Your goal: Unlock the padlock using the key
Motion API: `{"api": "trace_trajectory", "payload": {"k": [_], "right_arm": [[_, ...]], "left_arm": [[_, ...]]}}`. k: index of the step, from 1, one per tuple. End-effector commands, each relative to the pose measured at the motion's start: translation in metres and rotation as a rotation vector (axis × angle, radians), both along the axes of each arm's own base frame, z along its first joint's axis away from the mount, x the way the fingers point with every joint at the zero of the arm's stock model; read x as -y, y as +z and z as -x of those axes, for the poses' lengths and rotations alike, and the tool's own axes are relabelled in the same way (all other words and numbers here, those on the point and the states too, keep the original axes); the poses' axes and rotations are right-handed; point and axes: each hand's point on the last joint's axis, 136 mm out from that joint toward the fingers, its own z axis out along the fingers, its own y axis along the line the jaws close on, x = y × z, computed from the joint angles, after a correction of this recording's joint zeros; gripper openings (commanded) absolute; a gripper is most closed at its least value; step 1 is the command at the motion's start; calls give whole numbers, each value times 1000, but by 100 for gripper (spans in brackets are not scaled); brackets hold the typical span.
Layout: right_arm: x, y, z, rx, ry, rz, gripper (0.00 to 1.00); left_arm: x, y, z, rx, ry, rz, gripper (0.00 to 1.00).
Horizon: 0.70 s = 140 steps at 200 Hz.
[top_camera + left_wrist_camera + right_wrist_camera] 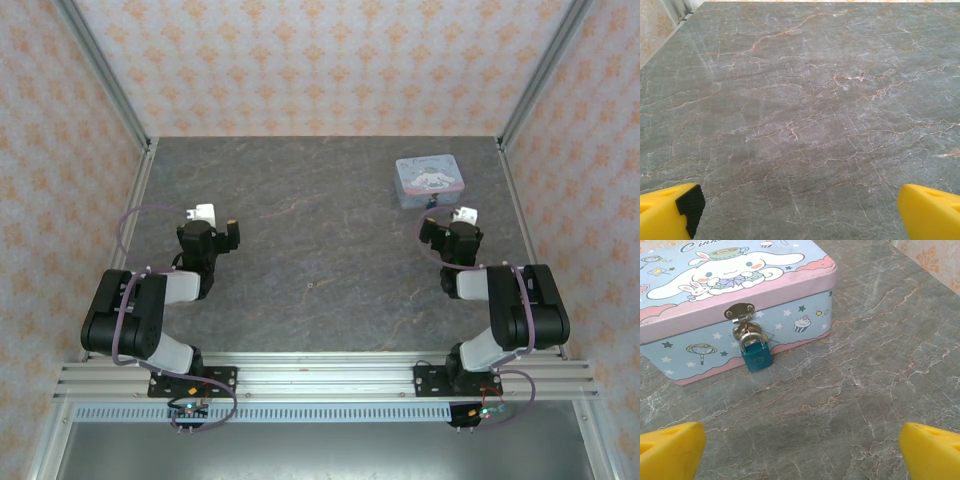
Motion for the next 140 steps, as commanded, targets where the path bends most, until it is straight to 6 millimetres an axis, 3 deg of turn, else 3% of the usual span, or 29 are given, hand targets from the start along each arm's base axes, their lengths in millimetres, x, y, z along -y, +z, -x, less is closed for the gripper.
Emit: {"api": "trace_trajectory", "payload": {"k": [1, 27, 41, 45, 67, 95, 140], "right_arm": [[6, 26, -2, 66, -37, -4, 99], [17, 60, 12, 28, -129, -78, 99], [24, 70, 21, 49, -220, -205, 99], [25, 80, 24, 73, -228, -244, 99], [14, 110, 20, 126, -155, -404, 99], [5, 146, -7, 89, -98, -483, 99], [29, 130, -77, -113, -178, -590, 99]], "left_arm": [[3, 18, -11, 32, -13, -22, 100], [-1, 39, -14, -15, 14, -25, 100], [-1, 51, -14, -28, 14, -21, 100], [-1, 55, -14, -34, 18, -14, 100], [2, 76, -13, -71, 44, 37, 100], [14, 102, -11, -84, 81, 116, 100], [47, 131, -17, -102, 70, 273, 100]]}}
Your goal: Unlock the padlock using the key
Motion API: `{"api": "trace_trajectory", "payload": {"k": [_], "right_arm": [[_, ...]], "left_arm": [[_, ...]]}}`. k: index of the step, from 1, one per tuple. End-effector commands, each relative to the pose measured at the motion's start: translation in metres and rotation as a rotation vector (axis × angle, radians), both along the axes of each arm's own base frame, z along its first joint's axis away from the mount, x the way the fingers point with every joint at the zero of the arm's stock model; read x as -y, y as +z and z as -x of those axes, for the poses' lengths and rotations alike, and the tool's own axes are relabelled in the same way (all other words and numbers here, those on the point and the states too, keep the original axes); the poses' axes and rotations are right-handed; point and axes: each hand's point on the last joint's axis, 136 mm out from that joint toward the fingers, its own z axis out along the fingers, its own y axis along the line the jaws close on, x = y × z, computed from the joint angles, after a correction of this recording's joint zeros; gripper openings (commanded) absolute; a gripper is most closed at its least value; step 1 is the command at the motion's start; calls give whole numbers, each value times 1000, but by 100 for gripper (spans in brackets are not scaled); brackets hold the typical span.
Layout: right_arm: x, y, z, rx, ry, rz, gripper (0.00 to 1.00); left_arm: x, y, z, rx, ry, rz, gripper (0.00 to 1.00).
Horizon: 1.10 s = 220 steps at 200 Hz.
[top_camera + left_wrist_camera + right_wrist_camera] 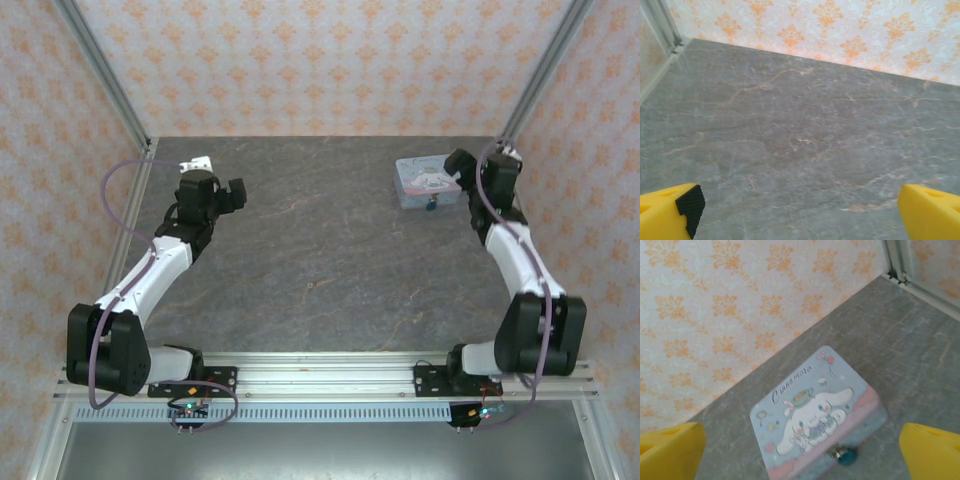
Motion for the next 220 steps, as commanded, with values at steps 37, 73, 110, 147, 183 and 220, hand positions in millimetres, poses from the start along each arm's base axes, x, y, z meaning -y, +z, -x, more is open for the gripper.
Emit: {"api": "trace_trajectory", "payload": {"k": [37, 73, 110, 147, 183, 220], "right_arm": [[37, -66, -61, -322, -79, -237, 94], [34, -83, -107, -367, -16, -280, 87], [29, -112, -138, -459, 40, -316, 79], [17, -130, -144, -521, 94, -318, 75], [-11, -133, -138, -541, 175, -325, 68], [-50, -120, -124, -505, 244, -322, 62]], "left_arm": [[37, 4, 2, -118, -28, 162, 100], [57, 3, -4, -144, -85, 187, 100], [69, -3, -10, -173, -120, 196, 100], [76, -7, -12, -190, -135, 195, 100], [81, -9, -13, -197, -143, 205, 100], [85, -11, -11, -203, -148, 218, 100]]}}
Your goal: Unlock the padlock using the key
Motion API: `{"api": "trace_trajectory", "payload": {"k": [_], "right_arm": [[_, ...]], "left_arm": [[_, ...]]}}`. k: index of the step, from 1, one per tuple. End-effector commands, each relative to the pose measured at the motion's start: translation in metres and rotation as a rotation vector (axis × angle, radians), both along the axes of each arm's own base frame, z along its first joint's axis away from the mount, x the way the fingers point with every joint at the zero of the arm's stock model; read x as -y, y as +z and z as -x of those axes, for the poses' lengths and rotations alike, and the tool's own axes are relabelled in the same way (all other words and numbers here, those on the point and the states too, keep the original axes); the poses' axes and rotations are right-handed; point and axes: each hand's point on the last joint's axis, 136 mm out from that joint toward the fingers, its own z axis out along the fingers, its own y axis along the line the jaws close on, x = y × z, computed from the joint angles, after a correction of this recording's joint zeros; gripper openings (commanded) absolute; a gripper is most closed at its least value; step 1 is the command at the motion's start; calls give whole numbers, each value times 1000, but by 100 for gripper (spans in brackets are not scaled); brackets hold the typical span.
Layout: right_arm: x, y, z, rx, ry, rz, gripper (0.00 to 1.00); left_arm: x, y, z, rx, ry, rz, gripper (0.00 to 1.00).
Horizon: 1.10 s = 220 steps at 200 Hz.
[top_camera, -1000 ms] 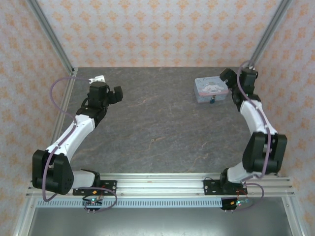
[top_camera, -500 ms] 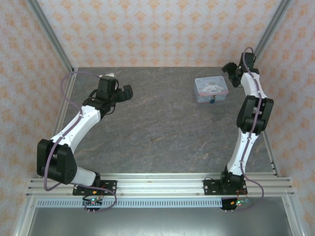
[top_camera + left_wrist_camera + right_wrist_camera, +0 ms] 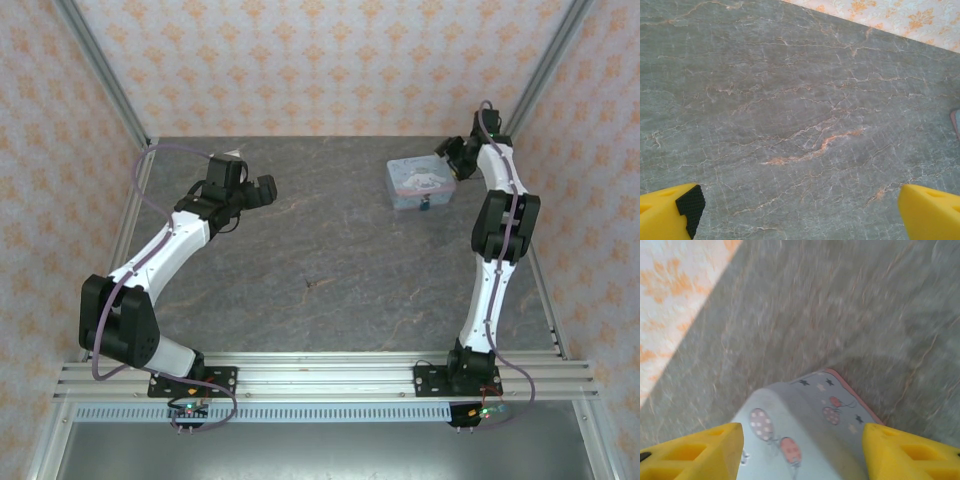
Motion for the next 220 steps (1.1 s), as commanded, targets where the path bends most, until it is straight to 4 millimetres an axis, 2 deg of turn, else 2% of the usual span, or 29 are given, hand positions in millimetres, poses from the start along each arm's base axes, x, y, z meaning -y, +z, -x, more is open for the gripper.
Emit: {"api": "trace_trajectory", "payload": {"k": [1, 17, 57, 102, 117, 135, 162, 198, 215, 218, 220], "right_arm": [[-39, 26, 15, 41, 78, -29, 62], [-60, 32, 24, 60, 103, -37, 61], [-120, 30, 54, 103, 168, -65, 60], [-208, 24, 89, 131, 304, -93, 60], [-223, 23, 96, 141, 321, -104, 62], [-226, 23, 98, 154, 301, -108, 67], [-217, 23, 93, 171, 260, -72, 70], [-214, 21, 79, 173, 228, -63, 70], [-216, 17, 73, 164, 223, -81, 67], [-217, 17, 73, 164, 223, -85, 66], [-217, 16, 72, 164, 223, -88, 66]], "left_arm": [[9, 6, -1, -6, -11, 27, 100], [10, 5, 1, -9, -12, 32, 100], [12, -5, 3, -23, -12, 51, 100], [21, -21, -1, -47, -19, 81, 100], [25, -27, -6, -54, -24, 98, 100], [33, -33, -15, -61, -35, 125, 100], [49, -40, -36, -68, -65, 164, 100], [77, -49, -72, -68, -122, 242, 100], [89, -54, -85, -77, -119, 290, 100], [91, -50, -87, -69, -123, 294, 100], [93, -59, -89, -87, -123, 293, 100]]}}
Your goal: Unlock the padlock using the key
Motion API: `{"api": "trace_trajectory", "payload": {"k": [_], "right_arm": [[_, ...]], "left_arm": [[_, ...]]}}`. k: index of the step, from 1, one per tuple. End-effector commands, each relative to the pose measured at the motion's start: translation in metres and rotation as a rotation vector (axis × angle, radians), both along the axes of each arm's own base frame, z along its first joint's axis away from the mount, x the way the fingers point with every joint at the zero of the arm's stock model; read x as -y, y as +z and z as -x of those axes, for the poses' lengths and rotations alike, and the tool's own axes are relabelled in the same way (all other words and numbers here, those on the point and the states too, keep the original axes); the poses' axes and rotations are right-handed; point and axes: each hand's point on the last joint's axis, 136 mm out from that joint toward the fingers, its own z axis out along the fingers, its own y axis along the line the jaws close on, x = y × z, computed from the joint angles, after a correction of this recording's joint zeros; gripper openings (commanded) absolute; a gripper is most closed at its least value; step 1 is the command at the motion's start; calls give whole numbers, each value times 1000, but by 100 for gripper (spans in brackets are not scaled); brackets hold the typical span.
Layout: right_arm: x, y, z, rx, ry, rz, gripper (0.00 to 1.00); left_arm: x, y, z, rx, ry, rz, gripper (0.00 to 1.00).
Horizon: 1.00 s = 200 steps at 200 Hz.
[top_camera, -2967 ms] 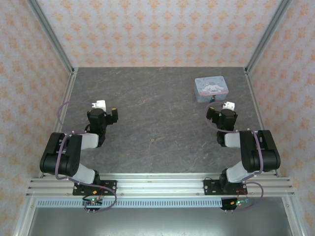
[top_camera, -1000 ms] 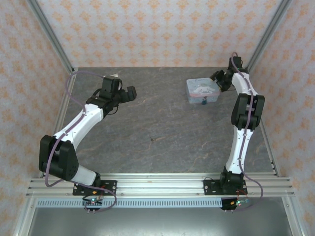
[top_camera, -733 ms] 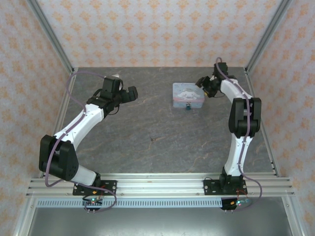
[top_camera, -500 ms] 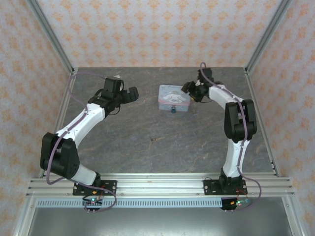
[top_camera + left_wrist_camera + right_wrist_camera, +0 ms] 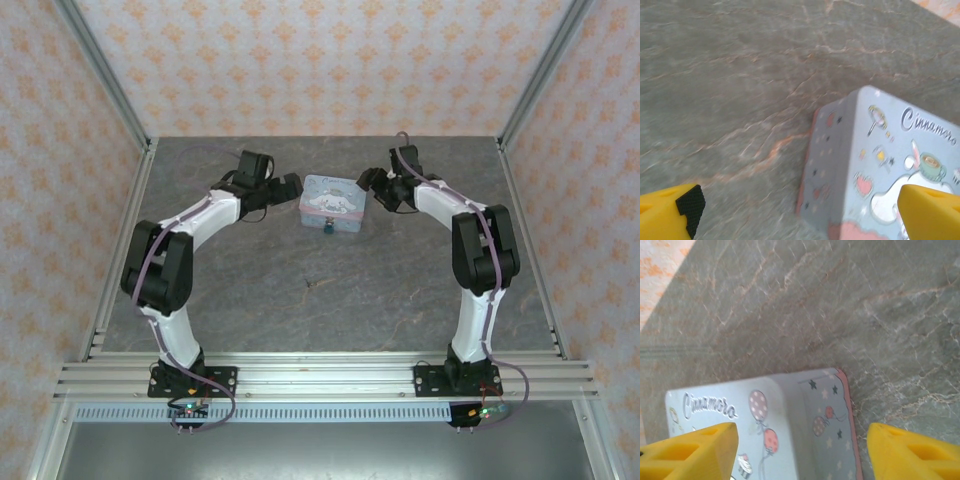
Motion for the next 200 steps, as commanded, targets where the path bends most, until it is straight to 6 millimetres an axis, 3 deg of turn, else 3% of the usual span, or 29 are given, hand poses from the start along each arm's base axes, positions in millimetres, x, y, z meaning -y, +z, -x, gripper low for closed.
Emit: {"api": "trace_trajectory", "payload": {"k": [1, 40, 83, 179, 188, 191, 200], "right_arm": [[-2, 10, -20, 46, -33, -20, 66], [-10, 9, -24, 43, -31, -75, 57], [-20, 5, -14, 23, -4, -95, 53], [-54, -1, 21, 11, 66, -120, 48], [-56, -1, 25, 12, 72, -120, 48], [-57, -1, 26, 11, 74, -119, 48], [-58, 0, 30, 13, 78, -120, 48]], "left_arm": [[29, 15, -23, 48, -32, 97, 100], [55, 2, -37, 28, -69, 134, 100], [77, -2, -33, 19, -109, 142, 100], [93, 11, 8, 38, -148, 146, 100], [92, 3, 13, 24, -146, 138, 100], [92, 15, 15, 46, -147, 146, 100], [91, 17, 21, 50, -146, 145, 100]]}}
